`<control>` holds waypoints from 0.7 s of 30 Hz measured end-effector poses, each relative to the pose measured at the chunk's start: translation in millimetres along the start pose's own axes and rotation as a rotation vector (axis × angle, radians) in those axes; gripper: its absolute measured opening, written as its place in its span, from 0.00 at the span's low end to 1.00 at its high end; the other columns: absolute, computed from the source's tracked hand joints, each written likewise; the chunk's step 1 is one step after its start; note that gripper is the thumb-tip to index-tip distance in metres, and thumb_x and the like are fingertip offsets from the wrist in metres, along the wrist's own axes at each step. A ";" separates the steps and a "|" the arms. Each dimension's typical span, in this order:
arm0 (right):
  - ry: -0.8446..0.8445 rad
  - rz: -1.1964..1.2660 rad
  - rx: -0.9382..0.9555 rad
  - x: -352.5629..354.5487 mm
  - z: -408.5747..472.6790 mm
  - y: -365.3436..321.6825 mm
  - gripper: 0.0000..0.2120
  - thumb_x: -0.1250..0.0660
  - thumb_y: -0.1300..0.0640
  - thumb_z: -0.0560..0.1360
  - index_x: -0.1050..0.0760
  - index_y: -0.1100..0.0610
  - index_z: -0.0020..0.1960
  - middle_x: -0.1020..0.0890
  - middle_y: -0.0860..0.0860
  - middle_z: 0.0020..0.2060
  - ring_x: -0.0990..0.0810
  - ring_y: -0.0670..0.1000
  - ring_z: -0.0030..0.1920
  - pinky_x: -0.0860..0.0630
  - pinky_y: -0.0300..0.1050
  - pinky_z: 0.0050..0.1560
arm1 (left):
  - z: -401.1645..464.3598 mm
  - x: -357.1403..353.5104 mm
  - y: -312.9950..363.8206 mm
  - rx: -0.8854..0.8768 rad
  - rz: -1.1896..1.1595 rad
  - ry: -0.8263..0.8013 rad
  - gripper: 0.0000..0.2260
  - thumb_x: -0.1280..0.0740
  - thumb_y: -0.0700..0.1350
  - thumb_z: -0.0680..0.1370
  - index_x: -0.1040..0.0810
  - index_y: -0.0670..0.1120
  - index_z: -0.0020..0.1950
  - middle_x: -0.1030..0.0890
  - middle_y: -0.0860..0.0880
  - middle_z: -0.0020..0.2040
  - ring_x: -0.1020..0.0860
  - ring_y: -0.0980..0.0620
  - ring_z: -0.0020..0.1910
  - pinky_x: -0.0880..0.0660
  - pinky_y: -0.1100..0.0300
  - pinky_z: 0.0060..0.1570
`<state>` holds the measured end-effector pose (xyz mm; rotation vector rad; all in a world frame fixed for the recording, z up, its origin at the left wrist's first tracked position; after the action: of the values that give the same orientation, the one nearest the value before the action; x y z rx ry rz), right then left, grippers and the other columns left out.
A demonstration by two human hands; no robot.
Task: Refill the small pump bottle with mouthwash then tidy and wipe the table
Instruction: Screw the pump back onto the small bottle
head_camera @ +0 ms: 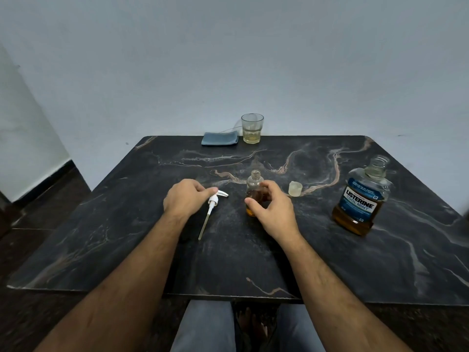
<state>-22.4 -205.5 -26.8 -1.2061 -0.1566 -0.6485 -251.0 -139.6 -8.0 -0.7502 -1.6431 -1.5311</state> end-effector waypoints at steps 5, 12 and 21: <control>0.013 -0.020 0.008 0.4 -2.0 -0.8 0.19 0.28 0.41 0.67 0.29 0.39 0.56 0.22 0.32 0.41 0.24 0.32 0.46 0.32 0.28 0.44 | -3.5 -6.3 13.2 0.011 0.145 -0.073 0.21 0.29 0.71 0.67 0.18 0.52 0.39 0.19 0.55 0.37 0.21 0.53 0.40 0.31 0.59 0.36; 0.004 -0.006 0.025 0.7 -2.2 -1.4 0.19 0.30 0.40 0.67 0.31 0.35 0.55 0.20 0.36 0.43 0.21 0.37 0.48 0.27 0.35 0.48 | -8.6 7.2 36.4 -0.056 -0.134 -0.033 0.12 0.25 0.61 0.70 0.20 0.55 0.41 0.17 0.55 0.45 0.21 0.53 0.49 0.24 0.53 0.50; -0.006 0.039 0.042 4.1 -5.1 -4.8 0.18 0.28 0.44 0.69 0.31 0.27 0.51 0.20 0.31 0.45 0.22 0.34 0.50 0.28 0.32 0.49 | -8.4 59.5 117.6 -0.306 -0.870 0.060 0.11 0.27 0.48 0.76 0.17 0.44 0.55 0.14 0.50 0.48 0.16 0.56 0.49 0.21 0.61 0.54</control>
<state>-22.8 -212.6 -23.0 -1.1685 -0.1506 -0.6049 -184.7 -139.3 106.2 -0.0943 -1.8118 -2.4118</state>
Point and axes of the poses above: each hand's wrist, its own z-axis towards the middle knuckle, its own x-axis out of the back of the hand, y = z × x, the point moved 5 cm from there along z, towards the middle knuckle
